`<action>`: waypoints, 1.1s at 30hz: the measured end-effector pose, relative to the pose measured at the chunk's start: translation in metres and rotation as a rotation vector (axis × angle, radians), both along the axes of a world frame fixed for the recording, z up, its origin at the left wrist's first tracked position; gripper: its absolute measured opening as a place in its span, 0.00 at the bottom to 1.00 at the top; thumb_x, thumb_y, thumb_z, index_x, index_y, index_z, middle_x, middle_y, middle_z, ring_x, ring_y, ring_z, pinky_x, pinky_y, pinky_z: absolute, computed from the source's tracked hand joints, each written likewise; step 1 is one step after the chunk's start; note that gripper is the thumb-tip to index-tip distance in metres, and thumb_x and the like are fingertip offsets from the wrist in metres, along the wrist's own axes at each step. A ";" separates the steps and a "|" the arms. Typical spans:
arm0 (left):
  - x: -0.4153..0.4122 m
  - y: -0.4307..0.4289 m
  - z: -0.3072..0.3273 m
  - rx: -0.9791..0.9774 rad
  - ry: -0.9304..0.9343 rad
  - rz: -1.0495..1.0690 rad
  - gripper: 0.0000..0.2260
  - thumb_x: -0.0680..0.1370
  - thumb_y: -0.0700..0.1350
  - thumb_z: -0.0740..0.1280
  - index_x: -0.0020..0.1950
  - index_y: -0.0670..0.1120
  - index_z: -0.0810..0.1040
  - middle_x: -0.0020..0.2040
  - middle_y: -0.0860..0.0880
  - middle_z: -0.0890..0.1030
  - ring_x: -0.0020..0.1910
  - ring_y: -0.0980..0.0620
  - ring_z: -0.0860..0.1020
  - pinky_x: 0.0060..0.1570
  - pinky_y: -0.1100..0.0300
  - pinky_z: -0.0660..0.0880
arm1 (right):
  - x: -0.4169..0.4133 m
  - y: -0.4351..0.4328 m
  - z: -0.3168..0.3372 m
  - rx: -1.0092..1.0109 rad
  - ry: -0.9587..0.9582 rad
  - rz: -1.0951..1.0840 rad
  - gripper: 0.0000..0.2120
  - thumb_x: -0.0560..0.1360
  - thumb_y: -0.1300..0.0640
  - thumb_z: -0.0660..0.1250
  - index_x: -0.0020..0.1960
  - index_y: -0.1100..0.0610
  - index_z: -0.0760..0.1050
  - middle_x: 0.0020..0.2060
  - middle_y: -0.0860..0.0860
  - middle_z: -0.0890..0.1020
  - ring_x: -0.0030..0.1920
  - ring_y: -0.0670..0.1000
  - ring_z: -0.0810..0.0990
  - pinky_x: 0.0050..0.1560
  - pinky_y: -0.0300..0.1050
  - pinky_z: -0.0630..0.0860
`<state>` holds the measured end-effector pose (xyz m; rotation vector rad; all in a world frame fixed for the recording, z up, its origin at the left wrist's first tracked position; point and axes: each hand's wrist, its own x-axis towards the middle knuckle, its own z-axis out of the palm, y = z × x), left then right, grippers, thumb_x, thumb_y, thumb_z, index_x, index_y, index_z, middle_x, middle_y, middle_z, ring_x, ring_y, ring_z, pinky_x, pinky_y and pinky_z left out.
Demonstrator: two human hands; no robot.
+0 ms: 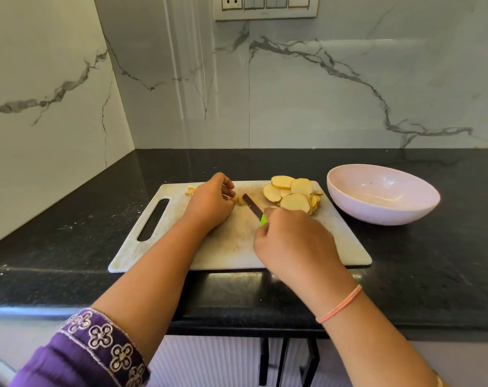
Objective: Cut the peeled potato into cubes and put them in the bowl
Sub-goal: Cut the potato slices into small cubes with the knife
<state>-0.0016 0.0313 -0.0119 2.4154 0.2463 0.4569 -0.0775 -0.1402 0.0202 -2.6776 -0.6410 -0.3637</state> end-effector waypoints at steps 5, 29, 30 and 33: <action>0.001 -0.002 -0.001 0.068 0.030 0.015 0.10 0.76 0.45 0.68 0.57 0.47 0.76 0.52 0.51 0.79 0.50 0.53 0.77 0.49 0.63 0.73 | 0.012 -0.004 -0.003 0.077 0.019 -0.026 0.15 0.79 0.52 0.56 0.61 0.53 0.75 0.37 0.50 0.75 0.38 0.52 0.72 0.30 0.41 0.64; 0.003 0.008 -0.003 -0.041 -0.051 0.048 0.12 0.75 0.40 0.68 0.53 0.52 0.69 0.40 0.59 0.78 0.45 0.55 0.78 0.48 0.60 0.72 | 0.027 0.035 -0.007 -0.022 0.045 -0.004 0.11 0.79 0.55 0.56 0.56 0.56 0.74 0.48 0.54 0.79 0.41 0.53 0.70 0.37 0.43 0.64; 0.003 0.009 -0.003 -0.044 -0.055 0.048 0.12 0.75 0.40 0.68 0.53 0.52 0.69 0.39 0.59 0.78 0.44 0.56 0.78 0.48 0.60 0.72 | 0.027 0.036 -0.007 -0.028 0.044 -0.005 0.11 0.79 0.55 0.56 0.55 0.56 0.74 0.48 0.54 0.79 0.41 0.53 0.70 0.37 0.43 0.64; 0.004 0.009 -0.003 -0.044 -0.065 0.040 0.12 0.74 0.40 0.69 0.53 0.51 0.69 0.38 0.59 0.78 0.43 0.58 0.77 0.46 0.61 0.71 | 0.024 0.037 -0.006 -0.062 0.020 -0.001 0.10 0.79 0.56 0.57 0.54 0.57 0.74 0.47 0.54 0.80 0.42 0.53 0.73 0.36 0.42 0.64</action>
